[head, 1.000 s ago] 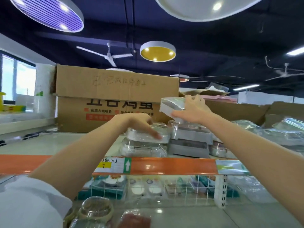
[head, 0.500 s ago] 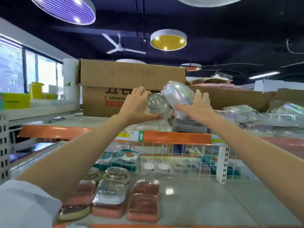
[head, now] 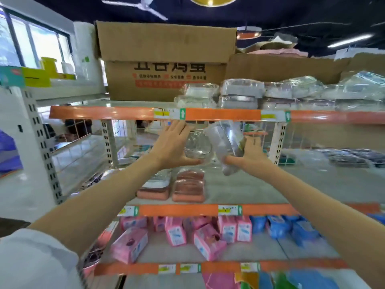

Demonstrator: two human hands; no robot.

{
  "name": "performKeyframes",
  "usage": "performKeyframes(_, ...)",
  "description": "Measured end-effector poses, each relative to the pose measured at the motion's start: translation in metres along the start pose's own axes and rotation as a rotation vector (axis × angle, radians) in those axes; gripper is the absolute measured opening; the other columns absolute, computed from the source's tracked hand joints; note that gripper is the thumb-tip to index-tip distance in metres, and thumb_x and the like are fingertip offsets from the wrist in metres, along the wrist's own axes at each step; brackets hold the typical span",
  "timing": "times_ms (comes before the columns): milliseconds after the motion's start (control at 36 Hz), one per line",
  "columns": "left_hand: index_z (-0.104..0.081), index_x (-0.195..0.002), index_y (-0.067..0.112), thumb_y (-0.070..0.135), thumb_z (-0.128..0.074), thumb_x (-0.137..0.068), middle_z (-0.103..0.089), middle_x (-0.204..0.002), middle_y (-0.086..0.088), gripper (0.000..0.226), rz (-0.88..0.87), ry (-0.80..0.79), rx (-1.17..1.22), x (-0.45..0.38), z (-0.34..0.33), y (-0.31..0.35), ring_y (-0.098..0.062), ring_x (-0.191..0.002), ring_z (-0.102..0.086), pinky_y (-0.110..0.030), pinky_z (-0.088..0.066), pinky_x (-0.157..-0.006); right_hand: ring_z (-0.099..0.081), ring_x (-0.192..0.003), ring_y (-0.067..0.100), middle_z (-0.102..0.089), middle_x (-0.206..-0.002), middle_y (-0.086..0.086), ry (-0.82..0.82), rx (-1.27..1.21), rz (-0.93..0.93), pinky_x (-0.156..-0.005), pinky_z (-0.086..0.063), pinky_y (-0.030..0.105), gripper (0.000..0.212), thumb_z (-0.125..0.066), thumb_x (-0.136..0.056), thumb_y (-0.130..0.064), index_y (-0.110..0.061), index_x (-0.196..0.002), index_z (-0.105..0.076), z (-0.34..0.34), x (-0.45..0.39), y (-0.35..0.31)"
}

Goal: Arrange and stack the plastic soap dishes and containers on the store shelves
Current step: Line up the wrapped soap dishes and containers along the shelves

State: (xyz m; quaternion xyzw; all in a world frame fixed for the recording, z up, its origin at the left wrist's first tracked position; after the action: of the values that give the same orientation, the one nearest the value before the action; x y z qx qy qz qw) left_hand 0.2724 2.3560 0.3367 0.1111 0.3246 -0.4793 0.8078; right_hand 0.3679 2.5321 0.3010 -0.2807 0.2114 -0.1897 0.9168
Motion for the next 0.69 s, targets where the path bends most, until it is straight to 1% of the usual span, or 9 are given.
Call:
performKeyframes(56, -0.045, -0.134, 0.007, 0.069, -0.069, -0.065, -0.046, -0.126, -0.010, 0.096, 0.010, -0.067, 0.003, 0.011, -0.019, 0.001, -0.028, -0.117, -0.041, -0.041, -0.035, -0.103, -0.036, -0.098, 0.019, -0.030, -0.109, 0.004, -0.036, 0.017, -0.004, -0.081, -0.031, 0.030, 0.062, -0.076, -0.072, -0.049, -0.009, -0.102, -0.039, -0.017, 0.007, 0.011)
performKeyframes(111, -0.044, -0.134, 0.006, 0.070, -0.067, -0.066, -0.046, -0.126, -0.009, 0.096, 0.028, -0.123, 0.020, 0.021, -0.038, 0.000, -0.026, -0.116, -0.042, -0.041, -0.036, -0.102, -0.038, -0.110, 0.022, -0.028, -0.112, 0.004, -0.066, 0.045, -0.013, -0.089, -0.034, 0.031, 0.065, -0.075, -0.075, -0.047, -0.007, -0.111, -0.040, -0.031, 0.010, 0.020)
performKeyframes(167, -0.041, -0.136, 0.006, 0.070, -0.065, -0.068, -0.044, -0.128, -0.008, 0.096, 0.056, -0.186, 0.053, 0.030, -0.058, -0.004, -0.025, -0.119, -0.040, -0.040, -0.035, -0.104, -0.034, -0.124, 0.026, -0.029, -0.122, 0.009, -0.103, 0.076, -0.031, -0.097, -0.032, 0.033, 0.077, -0.074, -0.076, -0.046, -0.004, -0.127, -0.035, -0.045, 0.008, 0.029)
performKeyframes(222, -0.039, -0.138, 0.007, 0.067, -0.066, -0.070, -0.040, -0.136, -0.008, 0.095, 0.108, -0.263, 0.095, 0.037, -0.080, -0.011, -0.024, -0.125, -0.036, -0.037, -0.032, -0.107, -0.023, -0.136, 0.028, -0.022, -0.140, 0.014, -0.140, 0.097, -0.056, -0.108, -0.025, 0.035, 0.095, -0.074, -0.078, -0.043, -0.004, -0.145, -0.019, -0.058, 0.004, 0.037)
performKeyframes(250, -0.039, -0.138, 0.007, 0.065, -0.067, -0.071, -0.038, -0.138, -0.008, 0.093, 0.139, -0.290, 0.121, 0.039, -0.090, -0.015, -0.024, -0.127, -0.035, -0.037, -0.032, -0.108, -0.019, -0.139, 0.029, -0.018, -0.145, 0.016, -0.147, 0.093, -0.065, -0.111, -0.022, 0.035, 0.097, -0.073, -0.079, -0.041, -0.004, -0.147, -0.015, -0.063, 0.001, 0.041)
performKeyframes(333, -0.041, -0.138, 0.011, 0.063, -0.068, -0.071, -0.039, -0.139, -0.008, 0.089, 0.225, -0.349, 0.185, 0.041, -0.123, -0.027, -0.025, -0.128, -0.036, -0.040, -0.030, -0.109, -0.020, -0.139, 0.028, -0.020, -0.144, 0.014, -0.125, 0.047, -0.100, -0.111, -0.021, 0.033, 0.088, -0.071, -0.081, -0.040, -0.008, -0.146, -0.022, -0.076, -0.016, 0.057)
performKeyframes(444, -0.045, -0.136, 0.015, 0.064, -0.070, -0.069, -0.041, -0.136, -0.006, 0.088, 0.239, -0.414, 0.252, 0.036, -0.170, -0.045, -0.025, -0.128, -0.037, -0.039, -0.031, -0.109, -0.017, -0.139, 0.028, -0.022, -0.143, 0.014, -0.135, 0.094, -0.169, -0.112, -0.022, 0.037, 0.085, -0.067, -0.083, -0.048, -0.012, -0.146, -0.024, -0.092, -0.048, 0.081)
performKeyframes(583, -0.042, -0.138, 0.022, 0.061, -0.073, -0.067, -0.043, -0.135, 0.002, 0.087, 0.260, -0.513, 0.311, 0.020, -0.220, -0.058, -0.019, -0.127, -0.039, -0.040, -0.037, -0.104, -0.034, -0.128, 0.031, -0.036, -0.133, 0.015, -0.127, 0.179, -0.272, -0.103, -0.037, 0.039, 0.086, -0.062, -0.075, -0.066, -0.007, -0.134, -0.040, -0.110, -0.101, 0.107)
performKeyframes(694, -0.045, -0.136, 0.023, 0.054, -0.077, -0.067, -0.047, -0.133, 0.003, 0.082, 0.240, -0.463, 0.389, 0.005, -0.245, -0.067, -0.017, -0.123, -0.044, -0.033, -0.036, -0.102, -0.032, -0.127, 0.031, -0.038, -0.132, 0.012, -0.144, 0.260, -0.271, -0.102, -0.035, 0.046, 0.073, -0.058, -0.080, -0.065, -0.010, -0.126, -0.045, -0.126, -0.140, 0.116)
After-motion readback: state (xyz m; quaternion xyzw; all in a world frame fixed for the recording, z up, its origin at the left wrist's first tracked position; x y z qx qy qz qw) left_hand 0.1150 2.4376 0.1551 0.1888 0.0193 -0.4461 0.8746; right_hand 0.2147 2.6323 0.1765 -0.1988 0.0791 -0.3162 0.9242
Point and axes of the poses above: each hand's wrist, its own x-axis away from the middle knuckle, its own z-axis out of the back of the hand, y = z × x, the point moved 7 cm from there along -x, towards the middle knuckle
